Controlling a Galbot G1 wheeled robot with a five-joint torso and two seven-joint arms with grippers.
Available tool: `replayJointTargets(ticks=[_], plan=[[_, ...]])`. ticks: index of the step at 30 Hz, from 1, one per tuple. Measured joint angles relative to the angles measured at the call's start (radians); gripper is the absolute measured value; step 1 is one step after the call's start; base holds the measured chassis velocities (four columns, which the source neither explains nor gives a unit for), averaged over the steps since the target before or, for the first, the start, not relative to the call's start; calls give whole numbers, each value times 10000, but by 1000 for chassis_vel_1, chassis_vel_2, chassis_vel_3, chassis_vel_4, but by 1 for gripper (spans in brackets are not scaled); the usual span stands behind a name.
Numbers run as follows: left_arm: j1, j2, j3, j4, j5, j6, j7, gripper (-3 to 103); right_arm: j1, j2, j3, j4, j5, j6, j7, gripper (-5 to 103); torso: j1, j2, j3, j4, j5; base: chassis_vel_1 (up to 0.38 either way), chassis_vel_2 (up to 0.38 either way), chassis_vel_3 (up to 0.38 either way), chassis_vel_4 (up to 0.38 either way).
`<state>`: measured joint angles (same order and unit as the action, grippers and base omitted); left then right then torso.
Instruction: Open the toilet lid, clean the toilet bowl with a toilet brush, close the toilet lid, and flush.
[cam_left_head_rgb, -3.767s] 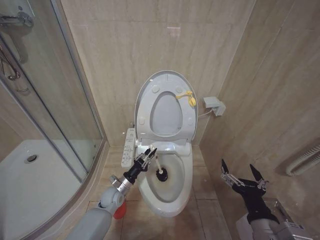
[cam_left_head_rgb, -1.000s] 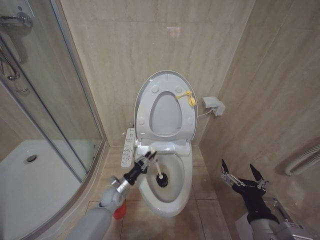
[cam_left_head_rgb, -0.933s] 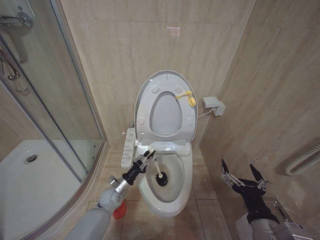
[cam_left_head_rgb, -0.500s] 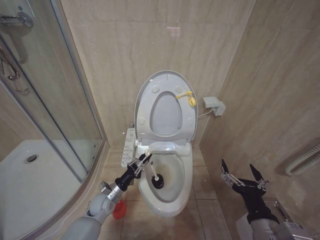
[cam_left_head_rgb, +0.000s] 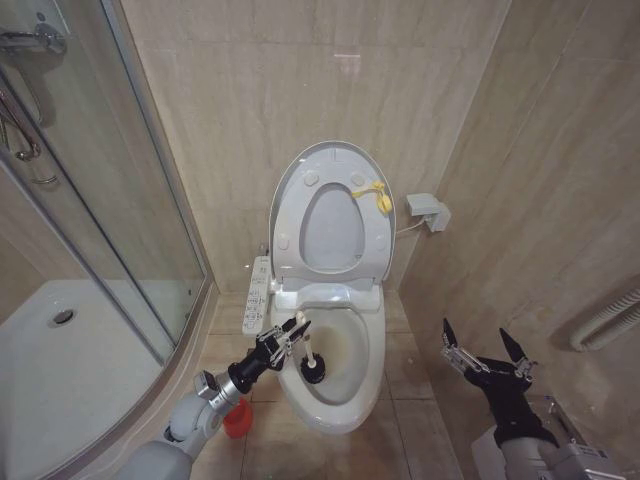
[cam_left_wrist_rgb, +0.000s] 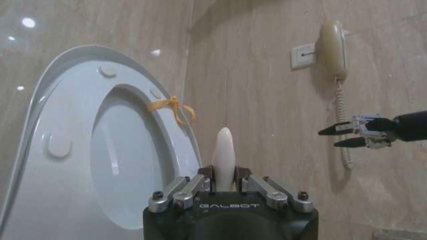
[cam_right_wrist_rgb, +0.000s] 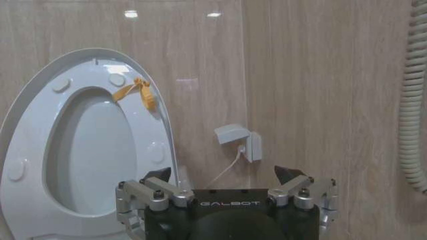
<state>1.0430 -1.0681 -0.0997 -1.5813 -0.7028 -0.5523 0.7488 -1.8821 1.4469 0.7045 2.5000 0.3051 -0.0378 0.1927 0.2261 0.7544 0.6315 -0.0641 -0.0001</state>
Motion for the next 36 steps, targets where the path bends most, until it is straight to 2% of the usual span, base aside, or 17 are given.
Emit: replayJointTargets(ticks=[11,14,15,18,20,23,29,34,36], plan=[[307,761,-540,-1516,-208,101,-68,21,0,0,0,0,0,0,0,100,0,0,0,1,0,0,0,0,0],[744,1066,-1061,-2464,-316,186,-209,21,0,0,0,0,0,0,1,100,0,0,0,-2,0,0,0,0,0],[744,1066,-1061,-2464,-316,186,-209,21,0,0,0,0,0,0,1,100,0,0,0,-2,0,0,0,0,0],[1600,1193,-2156,-3508,-63,395,-651,21,0,0,1,0,0,0,0,100,0,0,0,1,1,0,0,0,0],[1816,1171,-2409,-3697,4,431,-782,21,0,0,0,0,0,0,0,100,0,0,0,0,1,0,0,0,0],[3079,935,-3681,-4506,148,505,-1618,21,0,0,0,0,0,0,0,100,0,0,-1,2,0,0,0,0,0],[4191,425,-4639,-5222,196,516,-2224,21,0,0,0,0,0,0,0,100,-1,1,-1,-1,0,0,0,0,0],[5790,-802,-5624,-5911,1121,553,-3011,21,0,0,1,0,0,0,0,100,-1,0,-1,1,0,0,0,0,0],[6019,-992,-5802,-5933,1353,583,-3228,21,0,0,0,0,0,0,-1,100,-1,1,-1,2,1,0,0,0,0]])
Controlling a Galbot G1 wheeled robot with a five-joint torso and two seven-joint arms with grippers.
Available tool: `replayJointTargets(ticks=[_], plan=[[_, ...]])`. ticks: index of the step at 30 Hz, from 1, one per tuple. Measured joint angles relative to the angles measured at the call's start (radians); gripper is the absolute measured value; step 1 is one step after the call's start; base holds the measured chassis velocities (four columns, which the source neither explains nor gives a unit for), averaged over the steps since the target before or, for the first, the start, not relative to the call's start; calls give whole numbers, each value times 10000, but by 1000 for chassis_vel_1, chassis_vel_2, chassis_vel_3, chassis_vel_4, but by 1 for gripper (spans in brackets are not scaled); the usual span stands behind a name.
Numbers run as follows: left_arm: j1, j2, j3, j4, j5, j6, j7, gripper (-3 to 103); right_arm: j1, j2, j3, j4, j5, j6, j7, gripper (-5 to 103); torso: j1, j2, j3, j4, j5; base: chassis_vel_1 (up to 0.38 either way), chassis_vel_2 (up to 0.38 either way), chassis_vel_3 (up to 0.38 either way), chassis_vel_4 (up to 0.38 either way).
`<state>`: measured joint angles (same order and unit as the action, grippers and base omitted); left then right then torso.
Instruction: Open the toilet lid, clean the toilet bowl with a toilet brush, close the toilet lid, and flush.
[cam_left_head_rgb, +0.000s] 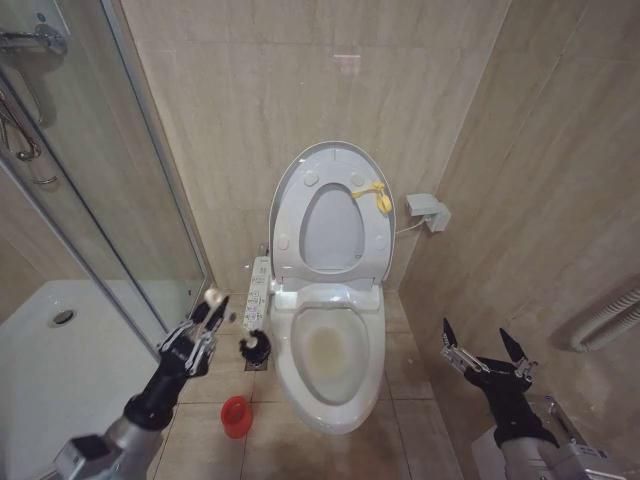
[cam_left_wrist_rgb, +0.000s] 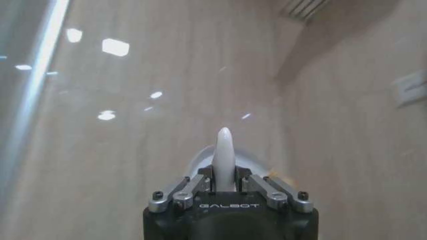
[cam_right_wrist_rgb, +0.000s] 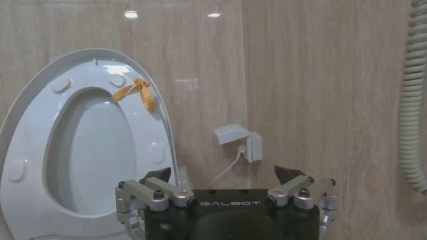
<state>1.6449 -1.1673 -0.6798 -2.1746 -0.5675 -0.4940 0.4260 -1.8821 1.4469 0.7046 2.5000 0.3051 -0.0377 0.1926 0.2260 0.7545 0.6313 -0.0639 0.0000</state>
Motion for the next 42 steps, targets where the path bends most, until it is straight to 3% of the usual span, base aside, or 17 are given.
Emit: replayJointTargets(ticks=[7,14,17,33,42], plan=[[632,-733,-506,536,731,-307,-380,21,0,0,0,0,0,0,1,100,0,0,0,1,2,0,0,0,0],[-68,-646,80,2264,999,-961,-435,21,0,0,0,1,0,0,1,100,1,0,1,-8,0,0,0,0,0],[-551,-593,202,3849,730,-1558,-166,21,0,0,0,0,0,0,1,100,2,-1,2,1,-3,0,0,0,0],[-2887,-276,1161,8497,-210,-3017,689,21,0,0,0,0,0,0,1,100,1,-1,2,-3,-1,0,0,0,0],[-3911,-255,1838,10402,-733,-3265,1534,21,0,0,0,0,0,0,1,100,2,-1,2,-1,-1,0,0,0,0]])
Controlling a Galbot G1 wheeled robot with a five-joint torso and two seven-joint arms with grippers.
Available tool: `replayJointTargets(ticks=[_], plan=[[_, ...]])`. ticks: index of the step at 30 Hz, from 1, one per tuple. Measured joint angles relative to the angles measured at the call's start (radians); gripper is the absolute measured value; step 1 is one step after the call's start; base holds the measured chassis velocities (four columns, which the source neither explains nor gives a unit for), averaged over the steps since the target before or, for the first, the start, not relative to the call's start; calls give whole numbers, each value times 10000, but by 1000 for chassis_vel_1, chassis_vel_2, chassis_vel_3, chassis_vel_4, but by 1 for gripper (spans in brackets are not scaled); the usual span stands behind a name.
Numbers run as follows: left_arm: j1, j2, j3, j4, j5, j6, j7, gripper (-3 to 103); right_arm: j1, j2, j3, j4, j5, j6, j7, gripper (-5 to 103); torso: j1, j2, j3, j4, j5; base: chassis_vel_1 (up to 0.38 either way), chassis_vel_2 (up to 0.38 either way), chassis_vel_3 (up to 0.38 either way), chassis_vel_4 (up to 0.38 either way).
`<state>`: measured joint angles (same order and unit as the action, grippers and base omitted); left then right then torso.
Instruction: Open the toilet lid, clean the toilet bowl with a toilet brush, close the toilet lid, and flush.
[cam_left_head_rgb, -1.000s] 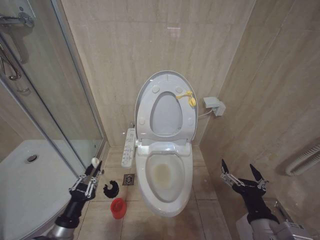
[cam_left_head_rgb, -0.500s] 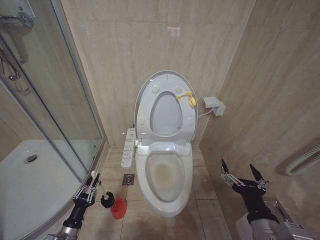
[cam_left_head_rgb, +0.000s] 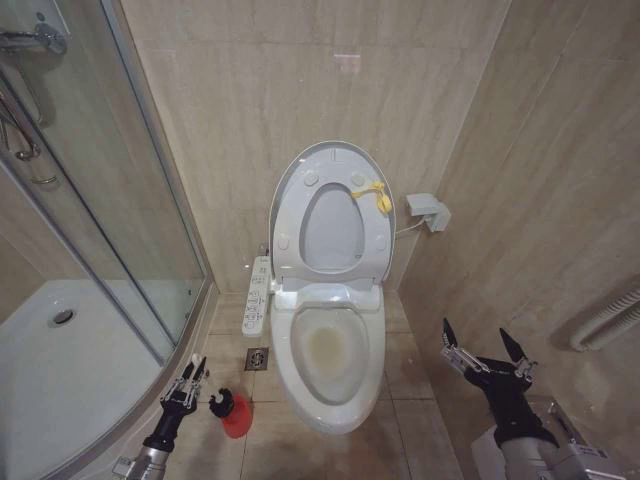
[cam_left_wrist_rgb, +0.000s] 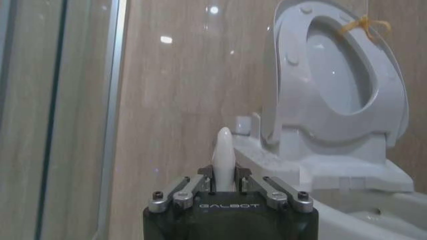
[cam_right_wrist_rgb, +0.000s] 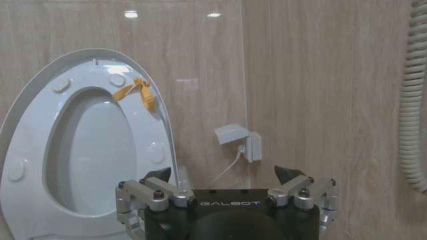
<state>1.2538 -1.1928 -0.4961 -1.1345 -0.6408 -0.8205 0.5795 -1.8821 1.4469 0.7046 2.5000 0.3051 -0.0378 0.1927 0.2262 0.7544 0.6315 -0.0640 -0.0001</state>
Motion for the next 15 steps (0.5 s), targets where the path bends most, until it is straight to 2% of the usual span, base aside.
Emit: replayJointTargets(ticks=[6,15], plan=[[-542,-2,377,811,-547,-3,732,21,0,0,0,0,0,0,0,100,0,0,0,-1,2,0,0,0,0],[-1118,59,621,1766,-687,-3,1111,21,0,0,0,0,0,0,0,100,0,0,0,0,1,0,0,0,0]])
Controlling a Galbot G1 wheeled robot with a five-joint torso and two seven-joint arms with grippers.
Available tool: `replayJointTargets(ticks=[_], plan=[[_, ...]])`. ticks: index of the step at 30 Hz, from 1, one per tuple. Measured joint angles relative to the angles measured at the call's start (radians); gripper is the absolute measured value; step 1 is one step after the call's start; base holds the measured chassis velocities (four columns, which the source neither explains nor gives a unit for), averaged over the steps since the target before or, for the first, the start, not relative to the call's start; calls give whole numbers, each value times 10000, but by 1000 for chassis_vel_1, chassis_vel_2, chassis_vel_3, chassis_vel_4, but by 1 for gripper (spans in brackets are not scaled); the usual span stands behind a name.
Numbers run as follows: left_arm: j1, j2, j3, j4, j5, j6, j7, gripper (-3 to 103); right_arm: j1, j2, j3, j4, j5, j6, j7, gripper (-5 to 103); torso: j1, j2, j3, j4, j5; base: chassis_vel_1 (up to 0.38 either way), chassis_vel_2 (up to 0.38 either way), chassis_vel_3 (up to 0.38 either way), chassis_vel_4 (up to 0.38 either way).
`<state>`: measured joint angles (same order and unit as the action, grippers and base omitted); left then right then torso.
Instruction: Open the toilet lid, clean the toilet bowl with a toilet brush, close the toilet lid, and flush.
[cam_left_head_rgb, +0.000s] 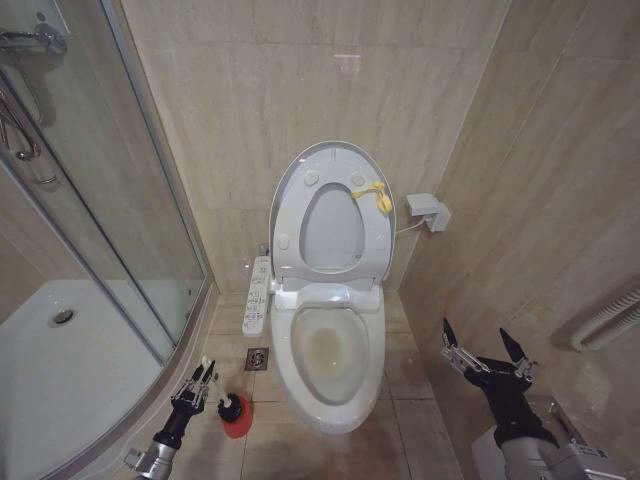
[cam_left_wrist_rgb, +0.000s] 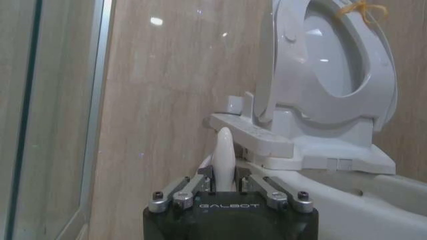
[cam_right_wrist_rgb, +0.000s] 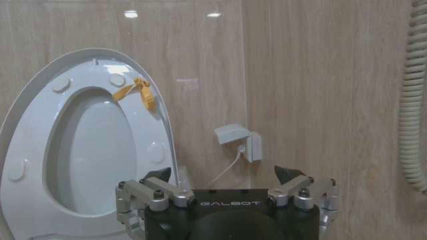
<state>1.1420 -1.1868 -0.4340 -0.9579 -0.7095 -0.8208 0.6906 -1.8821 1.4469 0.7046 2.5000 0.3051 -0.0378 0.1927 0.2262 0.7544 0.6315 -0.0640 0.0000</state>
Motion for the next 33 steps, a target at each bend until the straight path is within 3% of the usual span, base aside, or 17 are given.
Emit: replayJointTargets(ticks=[23,33], plan=[[-1406,-7,491,2242,-150,0,915,21,0,0,0,0,0,0,0,100,0,0,-1,0,0,0,0,0,0],[-1329,-111,416,2755,516,-12,1140,21,0,0,0,0,0,0,0,100,0,0,-1,-1,0,0,0,0,0]])
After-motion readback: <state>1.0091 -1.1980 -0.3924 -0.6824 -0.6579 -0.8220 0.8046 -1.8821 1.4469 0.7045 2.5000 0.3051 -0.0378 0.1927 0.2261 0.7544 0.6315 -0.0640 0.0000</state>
